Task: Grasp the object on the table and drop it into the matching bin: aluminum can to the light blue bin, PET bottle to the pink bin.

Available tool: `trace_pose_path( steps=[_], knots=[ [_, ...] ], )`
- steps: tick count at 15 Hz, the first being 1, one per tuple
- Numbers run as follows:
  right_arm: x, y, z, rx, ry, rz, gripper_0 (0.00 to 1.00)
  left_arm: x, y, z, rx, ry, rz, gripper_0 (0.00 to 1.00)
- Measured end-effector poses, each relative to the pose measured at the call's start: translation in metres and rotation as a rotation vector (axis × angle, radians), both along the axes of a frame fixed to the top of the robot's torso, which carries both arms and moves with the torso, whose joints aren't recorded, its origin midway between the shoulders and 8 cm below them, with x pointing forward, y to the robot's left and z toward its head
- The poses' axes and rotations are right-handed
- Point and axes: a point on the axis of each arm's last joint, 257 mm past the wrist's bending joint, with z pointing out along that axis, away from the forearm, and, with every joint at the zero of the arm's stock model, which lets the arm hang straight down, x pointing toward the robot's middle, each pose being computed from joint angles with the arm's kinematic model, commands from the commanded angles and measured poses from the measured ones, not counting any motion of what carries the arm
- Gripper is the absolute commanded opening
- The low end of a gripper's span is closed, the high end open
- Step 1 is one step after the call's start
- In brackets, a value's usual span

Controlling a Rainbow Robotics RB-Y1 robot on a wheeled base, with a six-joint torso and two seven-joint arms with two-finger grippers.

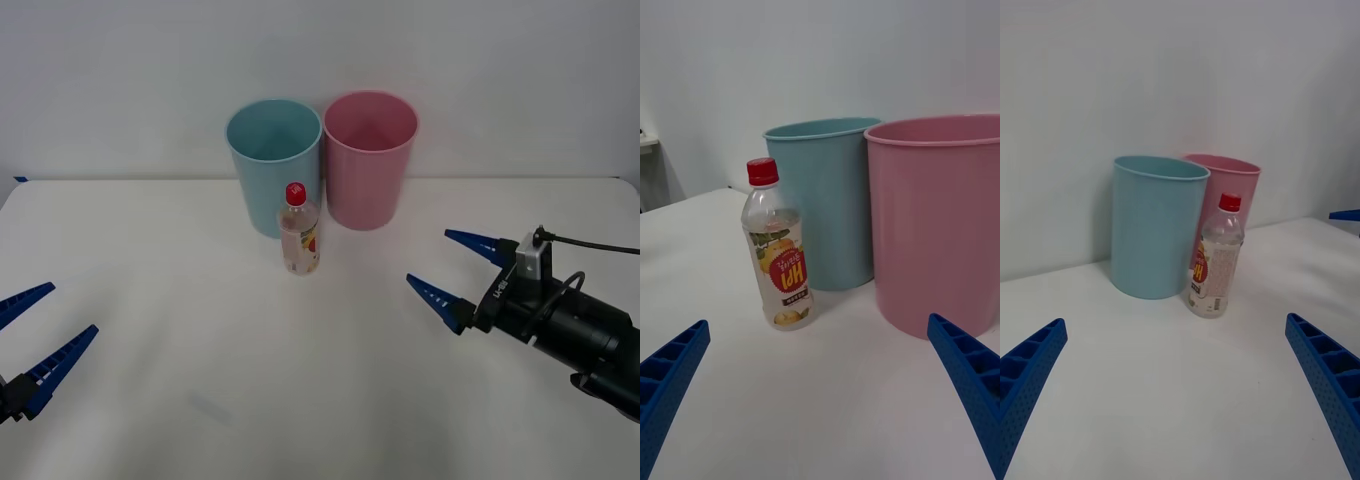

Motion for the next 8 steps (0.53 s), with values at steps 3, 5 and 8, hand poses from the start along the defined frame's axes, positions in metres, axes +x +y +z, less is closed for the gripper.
trace_pose_path(
  steps=[3, 5, 8],
  knots=[
    [0.01, 0.017, -0.006, -0.021, 0.006, -0.01, 1.0, 0.0, 0.0, 0.0, 0.0, 0.0, 0.0, 1.0],
    [0.016, 0.028, -0.009, -0.035, 0.009, -0.014, 1.0, 0.0, 0.0, 0.0, 0.0, 0.0, 0.0, 1.0],
    [0.024, 0.049, -0.012, -0.051, 0.017, -0.015, 1.0, 0.0, 0.0, 0.0, 0.0, 0.0, 0.0, 1.0]
  ],
)
